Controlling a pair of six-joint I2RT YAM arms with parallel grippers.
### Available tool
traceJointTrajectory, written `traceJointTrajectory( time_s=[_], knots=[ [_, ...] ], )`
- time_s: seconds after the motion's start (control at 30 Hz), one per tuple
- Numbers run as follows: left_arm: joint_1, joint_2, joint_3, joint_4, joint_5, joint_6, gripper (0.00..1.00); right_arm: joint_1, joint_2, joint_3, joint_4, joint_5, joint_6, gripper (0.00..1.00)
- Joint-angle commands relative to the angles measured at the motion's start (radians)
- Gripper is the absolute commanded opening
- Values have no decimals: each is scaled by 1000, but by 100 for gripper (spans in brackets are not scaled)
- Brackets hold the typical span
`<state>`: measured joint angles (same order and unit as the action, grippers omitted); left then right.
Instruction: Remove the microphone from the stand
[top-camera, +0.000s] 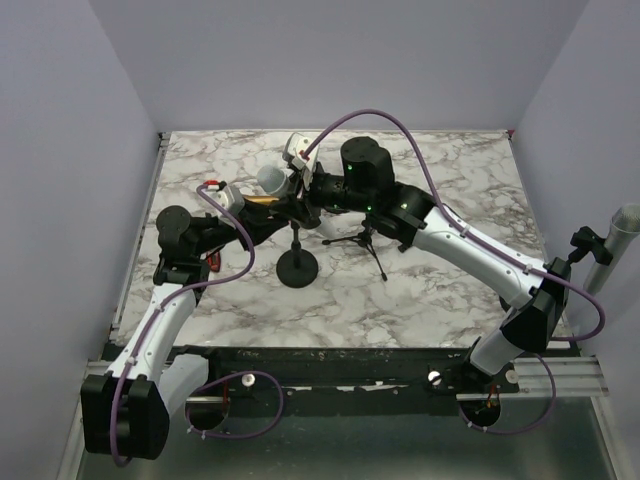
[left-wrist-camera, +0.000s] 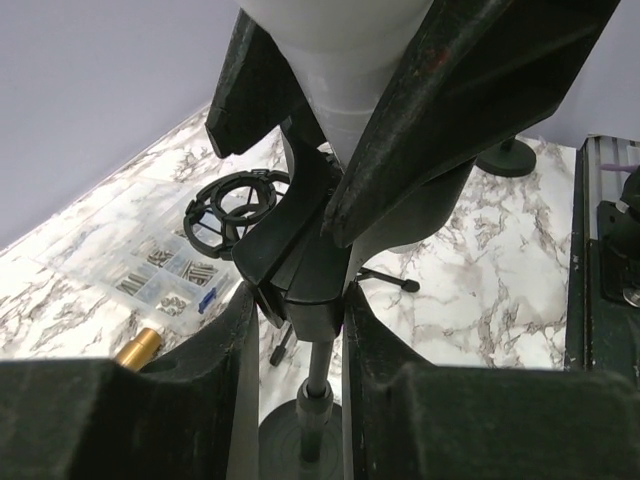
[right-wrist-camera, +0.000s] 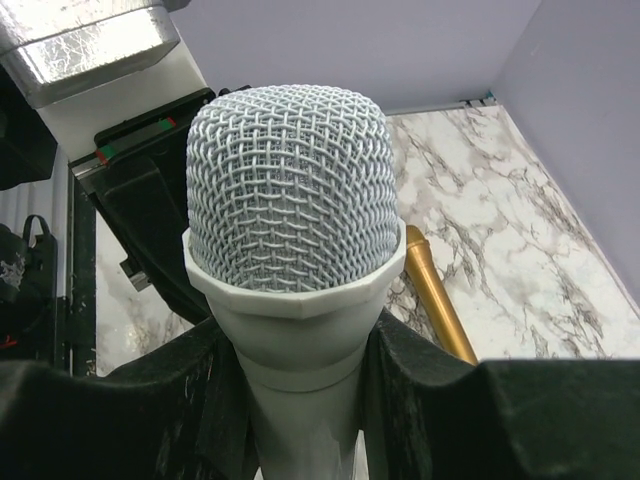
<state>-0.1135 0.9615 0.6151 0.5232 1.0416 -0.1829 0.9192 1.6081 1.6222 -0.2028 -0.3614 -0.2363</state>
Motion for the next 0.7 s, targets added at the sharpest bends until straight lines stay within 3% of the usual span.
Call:
traceJointTrajectory(
  time_s=[0.0,0.33,0.67],
  knots=[
    [-2,6,21,-50,32,61,0,0,-15,54,47,-35,14,0],
    [-2,12,25,-74,16,74,0,1,-43,116,130,7,115,1],
    [-1,12,37,-120,-33,94,0,0,-246,-14,399,544,278,1]
  ],
)
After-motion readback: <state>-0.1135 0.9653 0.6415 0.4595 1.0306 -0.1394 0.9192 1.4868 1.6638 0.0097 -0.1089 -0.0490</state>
